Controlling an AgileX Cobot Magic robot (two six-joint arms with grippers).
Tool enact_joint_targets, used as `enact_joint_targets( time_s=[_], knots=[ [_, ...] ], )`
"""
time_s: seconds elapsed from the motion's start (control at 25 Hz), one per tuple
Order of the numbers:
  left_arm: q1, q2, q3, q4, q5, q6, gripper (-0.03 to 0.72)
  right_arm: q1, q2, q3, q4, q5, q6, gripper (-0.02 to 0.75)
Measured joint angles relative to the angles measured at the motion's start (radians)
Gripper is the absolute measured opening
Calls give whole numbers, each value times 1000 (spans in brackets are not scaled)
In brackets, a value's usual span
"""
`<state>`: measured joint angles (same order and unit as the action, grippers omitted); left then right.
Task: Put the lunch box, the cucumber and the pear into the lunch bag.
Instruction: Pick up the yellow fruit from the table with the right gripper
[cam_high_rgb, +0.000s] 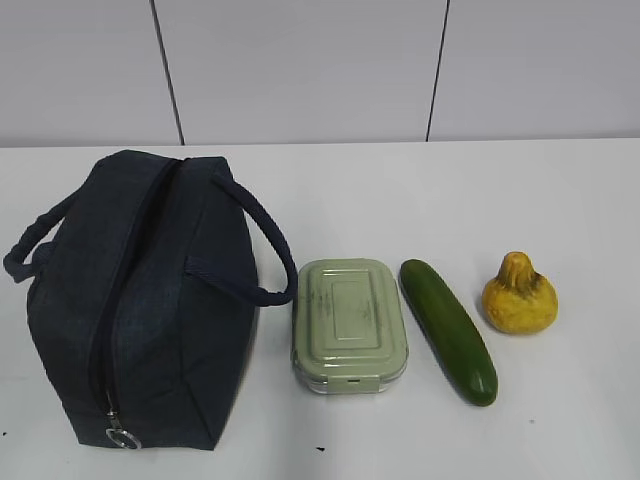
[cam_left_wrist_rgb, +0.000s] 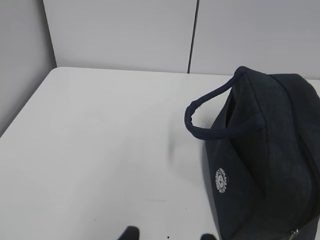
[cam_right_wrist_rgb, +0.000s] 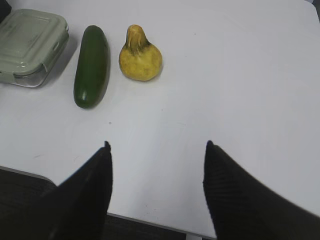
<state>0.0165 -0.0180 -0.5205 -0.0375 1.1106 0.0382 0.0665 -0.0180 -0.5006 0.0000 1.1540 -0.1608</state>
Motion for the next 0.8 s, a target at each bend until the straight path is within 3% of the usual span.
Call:
enact_joint_targets(
  time_s=[0.8],
  knots=[
    [0, 0, 0, 0, 0, 0, 238, 0, 0, 0, 0, 0, 0, 452]
  ],
)
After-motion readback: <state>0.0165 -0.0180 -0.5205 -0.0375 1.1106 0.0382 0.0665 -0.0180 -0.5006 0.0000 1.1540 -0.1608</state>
